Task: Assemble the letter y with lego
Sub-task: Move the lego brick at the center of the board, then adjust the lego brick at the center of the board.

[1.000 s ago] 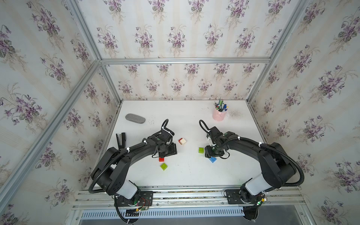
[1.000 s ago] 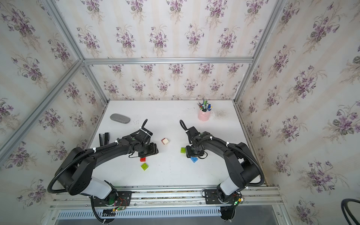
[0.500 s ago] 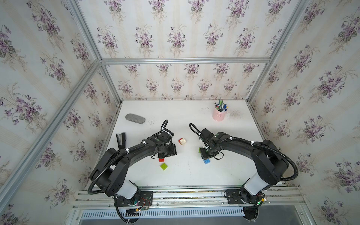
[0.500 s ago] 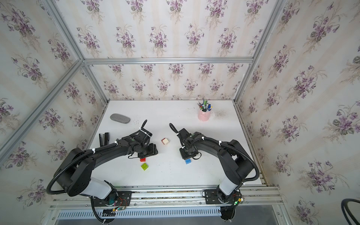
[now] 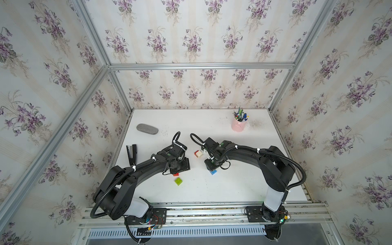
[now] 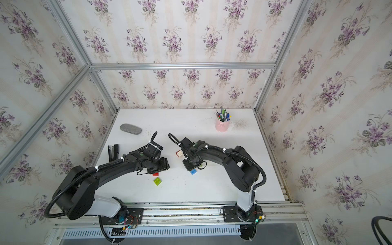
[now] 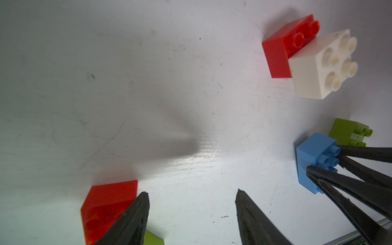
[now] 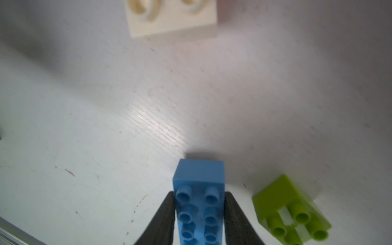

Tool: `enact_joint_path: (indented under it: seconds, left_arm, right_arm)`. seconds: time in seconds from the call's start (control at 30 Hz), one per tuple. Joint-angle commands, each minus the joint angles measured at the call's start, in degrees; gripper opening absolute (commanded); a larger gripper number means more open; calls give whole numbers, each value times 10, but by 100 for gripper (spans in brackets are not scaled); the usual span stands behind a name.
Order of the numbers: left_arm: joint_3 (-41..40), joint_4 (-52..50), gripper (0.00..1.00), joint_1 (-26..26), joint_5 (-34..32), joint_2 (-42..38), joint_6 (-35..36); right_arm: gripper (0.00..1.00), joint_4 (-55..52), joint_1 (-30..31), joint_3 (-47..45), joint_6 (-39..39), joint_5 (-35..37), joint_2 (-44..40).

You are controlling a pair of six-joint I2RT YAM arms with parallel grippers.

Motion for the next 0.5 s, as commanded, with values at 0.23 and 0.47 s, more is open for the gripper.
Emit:
enact_joint_path:
  seconds: [0.23, 0.47]
  left_arm:
    - [-2, -1, 67, 2, -6, 0, -4]
    - [7, -1, 67, 2, -1, 10, -2]
  right_arm:
    - [62, -7, 17, -18, 2, 47, -17]
    - [62, -16, 20, -63, 10, 98, -34]
